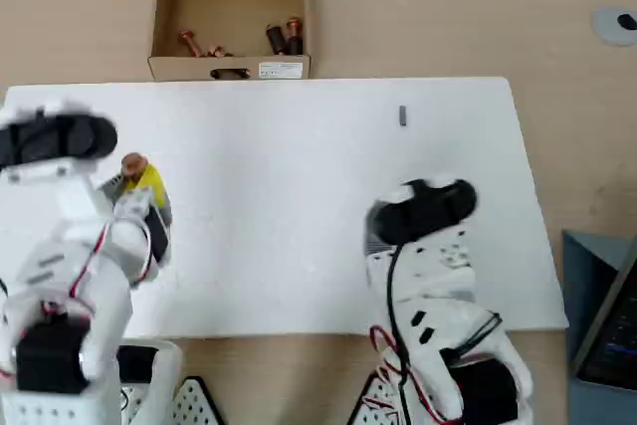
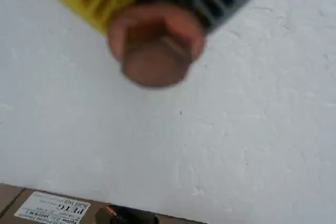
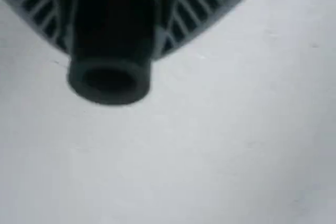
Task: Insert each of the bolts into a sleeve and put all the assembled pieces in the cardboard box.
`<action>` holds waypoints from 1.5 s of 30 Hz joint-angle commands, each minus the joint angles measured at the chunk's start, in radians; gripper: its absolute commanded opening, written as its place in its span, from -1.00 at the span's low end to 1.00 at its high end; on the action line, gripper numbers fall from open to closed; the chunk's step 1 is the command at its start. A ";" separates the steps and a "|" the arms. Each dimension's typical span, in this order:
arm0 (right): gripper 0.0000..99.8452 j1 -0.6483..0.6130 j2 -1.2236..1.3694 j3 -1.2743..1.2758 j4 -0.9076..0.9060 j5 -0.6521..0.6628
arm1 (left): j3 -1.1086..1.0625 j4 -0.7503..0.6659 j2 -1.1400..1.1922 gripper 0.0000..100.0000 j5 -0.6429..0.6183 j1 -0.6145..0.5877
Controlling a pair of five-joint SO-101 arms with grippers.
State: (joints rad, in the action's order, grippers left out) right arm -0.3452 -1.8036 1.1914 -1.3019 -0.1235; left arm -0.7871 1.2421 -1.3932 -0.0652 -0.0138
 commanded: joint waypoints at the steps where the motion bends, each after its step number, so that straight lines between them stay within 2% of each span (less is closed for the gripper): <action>1: -0.98 -0.090 -0.016 0.012 0.057 0.000 | -0.132 -0.052 -0.189 -1.00 -0.049 0.015; 6: -0.98 -0.217 -0.016 0.041 0.100 0.003 | -0.285 -0.054 -0.447 -1.00 -0.146 0.017; 12: -0.98 -0.381 -0.015 0.090 0.169 0.003 | -0.258 -0.066 -0.430 -1.00 -0.290 0.031; 23: -0.98 -0.578 -0.010 0.125 0.245 0.005 | -0.247 -0.219 -0.433 -1.00 -0.428 0.287; 34: -0.98 -0.596 -0.016 0.122 0.245 0.006 | -0.250 -0.224 -0.433 -1.00 -0.431 0.433; 45: -0.98 -0.596 -0.016 0.120 0.245 0.006 | -0.259 -0.222 -0.432 -1.00 -0.431 0.448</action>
State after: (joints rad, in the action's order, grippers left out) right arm -0.9298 -1.8036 1.3188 -1.0871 -0.1235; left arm -1.0710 1.0411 -1.8197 -0.4918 0.4250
